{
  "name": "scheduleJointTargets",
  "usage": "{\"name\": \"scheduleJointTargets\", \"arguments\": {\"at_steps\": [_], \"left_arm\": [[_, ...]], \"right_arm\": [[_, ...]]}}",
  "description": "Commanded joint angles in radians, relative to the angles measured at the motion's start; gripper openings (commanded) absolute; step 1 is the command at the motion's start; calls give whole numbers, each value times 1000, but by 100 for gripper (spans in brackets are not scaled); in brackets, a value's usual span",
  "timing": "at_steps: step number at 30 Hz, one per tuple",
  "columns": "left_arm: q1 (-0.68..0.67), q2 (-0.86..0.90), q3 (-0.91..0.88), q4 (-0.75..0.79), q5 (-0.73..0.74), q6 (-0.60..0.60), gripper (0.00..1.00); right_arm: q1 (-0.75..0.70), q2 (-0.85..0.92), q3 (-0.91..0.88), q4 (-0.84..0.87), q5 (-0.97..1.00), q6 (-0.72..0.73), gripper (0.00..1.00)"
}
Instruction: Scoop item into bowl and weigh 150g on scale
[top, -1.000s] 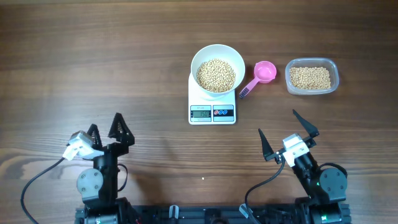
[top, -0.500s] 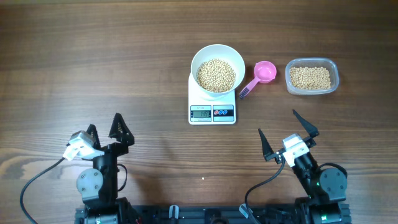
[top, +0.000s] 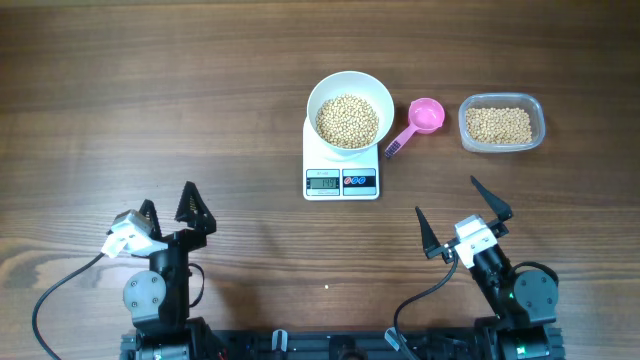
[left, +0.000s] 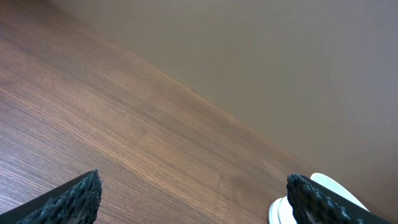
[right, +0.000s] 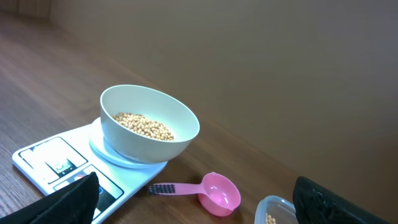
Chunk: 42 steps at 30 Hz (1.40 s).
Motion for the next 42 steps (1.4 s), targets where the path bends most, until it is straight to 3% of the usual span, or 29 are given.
{"name": "scheduleJointTargets", "arguments": {"at_steps": [1,26,29,42], "left_arm": [[-5,-7,-7,-1,-10,19,100],[-5,-6,-7,-1,-10,20,100],[-3,-6,-7,8,-96,20,100],[-3,-6,-7,8,-96,20,100]], "right_arm": [[4,-11,-1,4,10,-8,100],[4,-11,-1,4,10,-8,100],[4,-11,-1,4,10,-8,100],[4,-11,-1,4,10,-8,100]]}}
